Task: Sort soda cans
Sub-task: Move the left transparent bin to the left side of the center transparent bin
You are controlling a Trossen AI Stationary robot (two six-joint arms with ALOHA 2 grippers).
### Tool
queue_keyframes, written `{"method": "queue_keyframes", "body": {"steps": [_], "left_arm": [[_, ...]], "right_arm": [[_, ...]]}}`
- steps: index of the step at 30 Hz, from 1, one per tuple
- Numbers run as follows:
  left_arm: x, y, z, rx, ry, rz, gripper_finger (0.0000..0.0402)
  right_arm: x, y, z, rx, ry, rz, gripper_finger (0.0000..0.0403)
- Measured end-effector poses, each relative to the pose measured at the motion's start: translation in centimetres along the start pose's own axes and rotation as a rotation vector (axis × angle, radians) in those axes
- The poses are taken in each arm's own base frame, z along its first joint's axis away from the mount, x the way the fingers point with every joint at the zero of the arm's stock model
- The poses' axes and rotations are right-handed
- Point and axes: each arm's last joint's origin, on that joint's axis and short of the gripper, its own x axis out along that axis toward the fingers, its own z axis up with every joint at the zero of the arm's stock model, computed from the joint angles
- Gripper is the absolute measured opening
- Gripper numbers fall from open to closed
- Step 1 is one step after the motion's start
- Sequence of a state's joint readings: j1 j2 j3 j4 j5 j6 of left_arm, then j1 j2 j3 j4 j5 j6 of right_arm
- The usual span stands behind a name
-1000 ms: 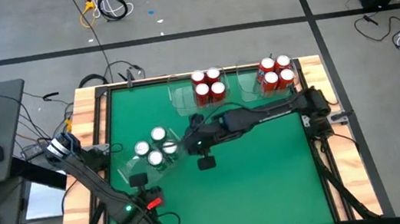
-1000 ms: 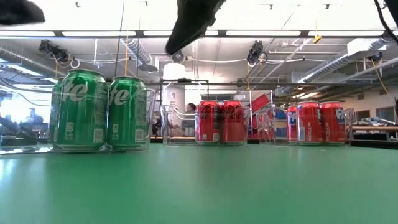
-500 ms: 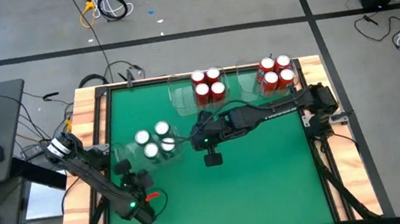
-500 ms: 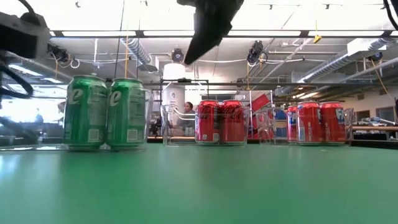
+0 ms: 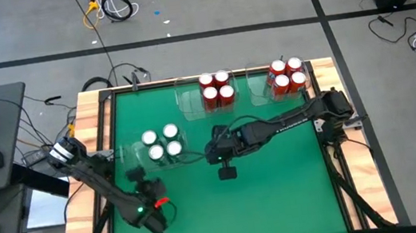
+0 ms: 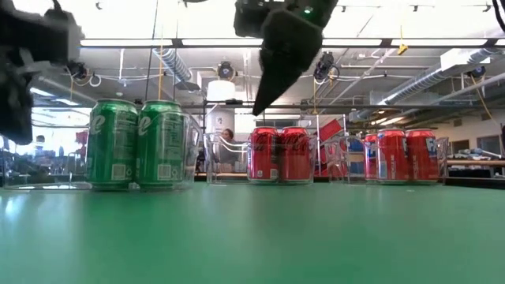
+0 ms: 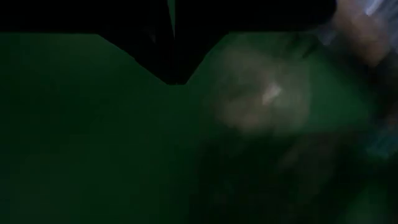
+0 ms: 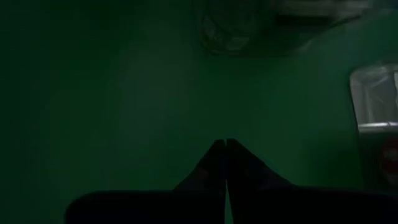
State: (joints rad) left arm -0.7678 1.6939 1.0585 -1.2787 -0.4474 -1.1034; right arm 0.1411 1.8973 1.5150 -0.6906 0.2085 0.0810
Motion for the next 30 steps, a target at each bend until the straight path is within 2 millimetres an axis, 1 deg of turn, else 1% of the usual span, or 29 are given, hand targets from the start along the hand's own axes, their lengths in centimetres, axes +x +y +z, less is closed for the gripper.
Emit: {"method": "queue_keyframes", "body": {"steps": [3, 5, 8, 11, 16, 20, 24, 28, 30], "left_arm": [[-0.5, -1.9, 1.5, 0.028, -0.157, -0.169, 0.0], [0.0, -2.7, 2.8, 0.032, -0.246, -0.255, 0.0], [1.6, -2.4, 4.3, 0.025, -0.292, -0.273, 0.0], [3.3, -1.3, 5.0, 0.008, -0.286, -0.207, 0.0], [5.6, 0.5, 5.3, -0.036, -0.232, -0.085, 0.0], [6.9, 1.6, 4.6, -0.06, -0.171, -0.008, 0.0], [8.3, 2.7, 3.7, -0.083, -0.111, 0.074, 0.0], [9.2, 3.4, 3.5, -0.13, -0.096, 0.09, 0.0], [9.2, 3.0, 4.1, -0.141, -0.125, 0.034, 0.0]], "right_arm": [[-0.6, 0.4, -0.6, -0.004, 0.0, 0.0, 0.0], [-1.2, 0.7, -1.1, 0.002, -0.005, -0.007, 0.0], [-2.5, 0.8, -1.9, 0.02, -0.034, -0.038, 0.0], [-3.7, 0.5, -3.1, 0.055, -0.073, -0.071, 0.0], [-5.0, -0.1, -5.5, 0.126, -0.171, -0.064, 0.0], [-5.5, -0.5, -7.5, 0.191, -0.221, -0.05, 0.0], [-5.8, -0.5, -9.0, 0.233, -0.267, -0.055, 0.0], [-6.1, -0.2, -9.9, 0.259, -0.284, -0.057, 0.0], [-6.3, -0.1, -10.0, 0.263, -0.291, -0.054, 0.0]]}}
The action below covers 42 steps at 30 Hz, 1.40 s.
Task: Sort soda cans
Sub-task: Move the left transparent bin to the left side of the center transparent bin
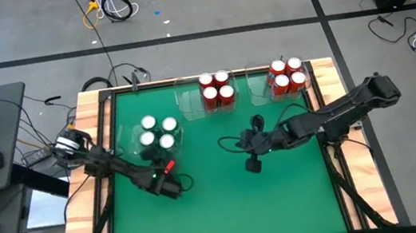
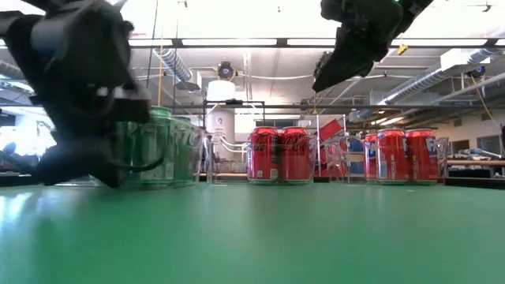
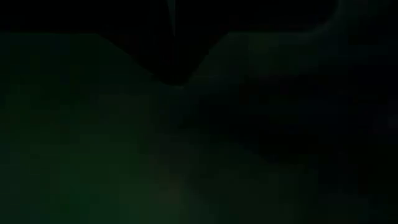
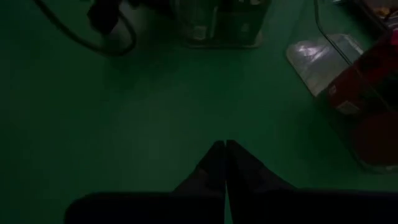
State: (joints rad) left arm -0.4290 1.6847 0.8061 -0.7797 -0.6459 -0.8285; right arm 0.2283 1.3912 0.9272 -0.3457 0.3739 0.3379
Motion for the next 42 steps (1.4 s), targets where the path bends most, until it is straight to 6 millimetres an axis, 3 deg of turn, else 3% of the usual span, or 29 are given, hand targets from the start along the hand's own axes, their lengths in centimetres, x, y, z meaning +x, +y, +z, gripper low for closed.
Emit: {"method": "queue_keyframes", "body": {"steps": [5, 9, 16, 21, 27, 38, 42], "left_arm": [[-1.8, -2.0, 3.0, 0.029, -0.159, -0.288, 0.0], [-3.1, -2.3, 5.9, 0.057, -0.34, -0.378, 0.0], [-0.6, 2.1, 11.3, -0.05, -0.32, -0.393, 0.0], [0.7, 5.7, 13.8, -0.029, -0.255, -0.43, 0.0], [1.2, 8.6, 14.8, 0.067, -0.185, -0.332, 0.0], [3.5, 12.1, 13.4, 0.062, -0.007, 0.007, 0.0], [4.1, 13.3, 13.4, 0.04, 0.02, 0.053, 0.0]], "right_arm": [[-0.4, 0.7, 0.0, -0.006, -0.024, 0.026, 0.0], [-0.5, 1.0, 0.1, -0.009, -0.044, 0.022, 0.0], [-0.6, 1.2, 0.5, 0.018, -0.101, 0.011, 0.0], [-0.7, 1.3, 0.9, 0.025, -0.135, 0.023, 0.0], [-0.6, 1.3, 0.9, 0.021, -0.143, -0.007, 0.0], [-0.7, 1.3, 0.9, 0.016, -0.147, -0.024, 0.0], [-0.7, 1.4, 0.8, 0.012, -0.149, -0.028, 0.0]]}}
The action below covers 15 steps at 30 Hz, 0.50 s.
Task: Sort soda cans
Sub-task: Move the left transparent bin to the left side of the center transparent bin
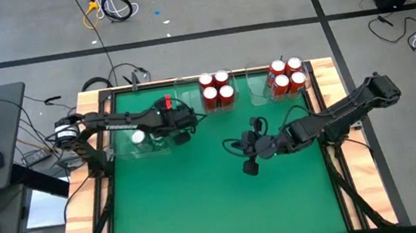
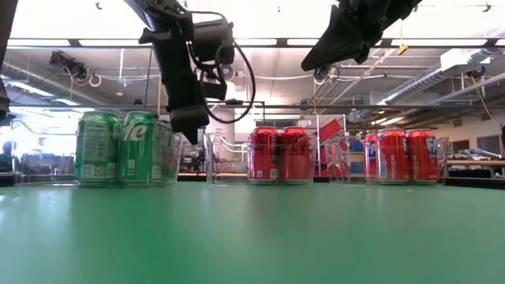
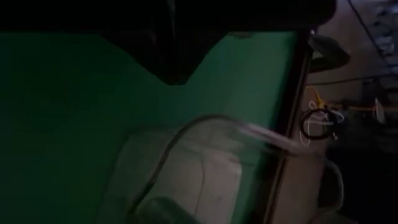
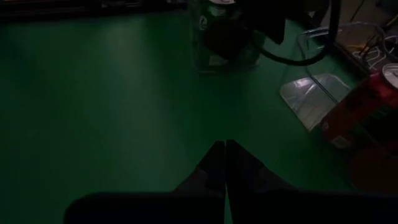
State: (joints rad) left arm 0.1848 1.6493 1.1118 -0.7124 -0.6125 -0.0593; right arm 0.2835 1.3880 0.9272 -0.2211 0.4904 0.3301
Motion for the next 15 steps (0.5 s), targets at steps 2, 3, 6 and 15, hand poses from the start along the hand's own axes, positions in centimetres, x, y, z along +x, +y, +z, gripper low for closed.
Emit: {"method": "queue_keyframes", "body": {"steps": [2, 3, 6, 15], "left_arm": [[0.1, 0.3, -0.1, -0.004, 0.01, -0.003, 0.0], [-0.1, 0.4, -0.2, -0.003, 0.011, -0.005, 0.0], [-1.7, 0.1, -0.3, 0.008, -0.019, -0.068, 0.0], [-9.8, -1.7, -2.5, -0.067, -0.053, -0.301, 0.0]], "right_arm": [[-0.1, 0.2, -0.1, -0.006, -0.002, -0.007, 0.0], [-0.1, 0.2, -0.1, -0.009, -0.002, -0.009, 0.0], [-0.3, 0.4, -0.3, -0.018, 0.002, -0.007, 0.0], [-0.5, 0.6, -0.7, -0.03, 0.016, -0.047, 0.0]]}}
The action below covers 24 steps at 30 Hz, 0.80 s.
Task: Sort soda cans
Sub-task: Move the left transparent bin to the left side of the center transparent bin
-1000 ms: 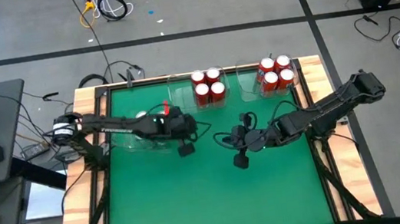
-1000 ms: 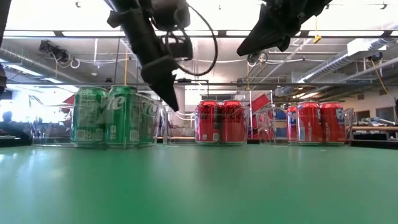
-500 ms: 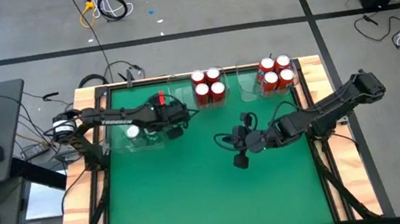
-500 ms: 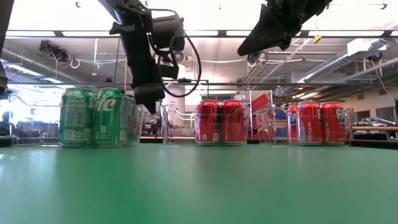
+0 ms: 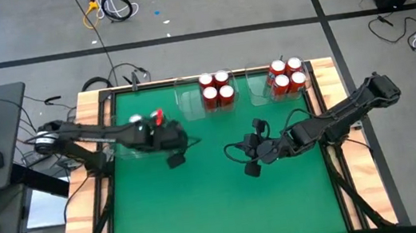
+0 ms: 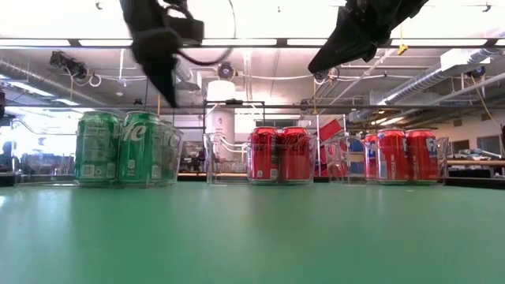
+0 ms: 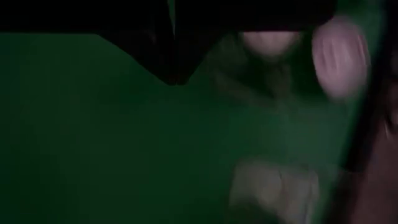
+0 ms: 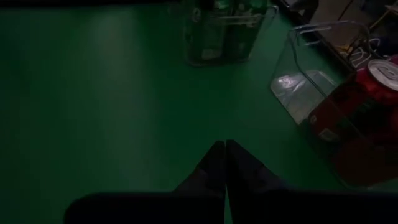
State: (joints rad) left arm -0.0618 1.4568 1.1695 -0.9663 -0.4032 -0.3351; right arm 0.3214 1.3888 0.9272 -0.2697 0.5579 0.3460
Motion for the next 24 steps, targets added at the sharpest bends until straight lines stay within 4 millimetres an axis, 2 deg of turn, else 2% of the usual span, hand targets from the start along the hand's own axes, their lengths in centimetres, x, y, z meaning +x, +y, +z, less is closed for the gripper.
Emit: {"method": "queue_keyframes", "body": {"steps": [8, 12, 19, 24], "left_arm": [[-2.5, -3.0, -5.7, -0.186, 0.259, 0.115, 0.0], [-2.6, -3.1, -8.4, -0.294, 0.334, 0.24, 0.0], [0.0, -3.2, -12.2, -0.382, 0.418, 0.22, 0.0], [1.9, -2.3, -14.5, -0.391, 0.447, 0.286, 0.0]], "right_arm": [[0.0, 0.0, 0.0, 0.002, 0.0, -0.001, 0.0], [0.0, 0.0, 0.0, 0.001, 0.0, -0.002, 0.0], [0.0, 0.0, 0.0, -0.006, 0.0, -0.002, 0.0], [0.0, 0.0, 0.0, -0.006, -0.004, -0.001, 0.0]]}}
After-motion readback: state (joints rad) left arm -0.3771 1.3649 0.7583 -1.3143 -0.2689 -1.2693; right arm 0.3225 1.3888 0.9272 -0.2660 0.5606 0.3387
